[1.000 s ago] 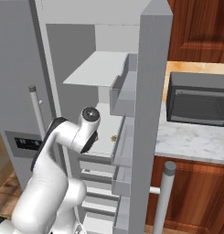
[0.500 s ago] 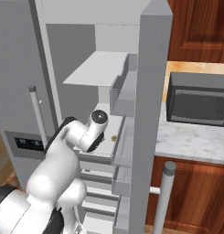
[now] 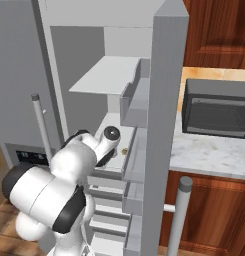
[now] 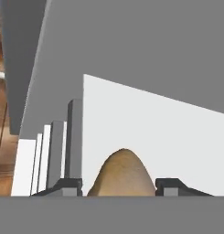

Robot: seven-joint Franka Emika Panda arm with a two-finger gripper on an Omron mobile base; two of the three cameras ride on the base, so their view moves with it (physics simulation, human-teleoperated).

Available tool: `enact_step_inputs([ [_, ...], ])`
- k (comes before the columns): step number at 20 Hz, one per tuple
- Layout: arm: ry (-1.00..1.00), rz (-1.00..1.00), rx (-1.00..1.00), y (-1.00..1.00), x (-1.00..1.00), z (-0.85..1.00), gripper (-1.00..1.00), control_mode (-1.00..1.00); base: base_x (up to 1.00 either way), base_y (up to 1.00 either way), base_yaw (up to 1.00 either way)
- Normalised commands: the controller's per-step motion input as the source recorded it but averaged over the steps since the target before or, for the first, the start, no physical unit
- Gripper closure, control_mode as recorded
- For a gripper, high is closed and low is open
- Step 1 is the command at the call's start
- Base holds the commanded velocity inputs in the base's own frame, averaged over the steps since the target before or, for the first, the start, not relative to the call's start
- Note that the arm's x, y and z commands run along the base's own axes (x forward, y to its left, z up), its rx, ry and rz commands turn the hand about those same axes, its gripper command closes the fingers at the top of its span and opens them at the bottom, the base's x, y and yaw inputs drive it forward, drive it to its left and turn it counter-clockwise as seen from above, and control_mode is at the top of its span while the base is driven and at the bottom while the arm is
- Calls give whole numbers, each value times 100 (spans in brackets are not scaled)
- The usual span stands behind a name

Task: Move the mushroom and chicken breast from the top shelf to the second highest shelf to make space. Then, place the pitcher from the counter on the cleared top shelf.

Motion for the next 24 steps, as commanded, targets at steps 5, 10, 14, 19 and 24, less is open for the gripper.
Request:
enact_step_inputs([
  [5,0,0,0,0,63,-16,100,-100,0,0,0],
  [10,0,0,0,0,67,-4,-100,-100,0,0,0],
  [14,0,0,0,0,39,0,-100,-100,0,0,0],
  [19,0,0,0,0,3,0,-100,-100,0,0,0],
  [24,-1,0,0,0,-37,47,-100,-100,0,0,0],
])
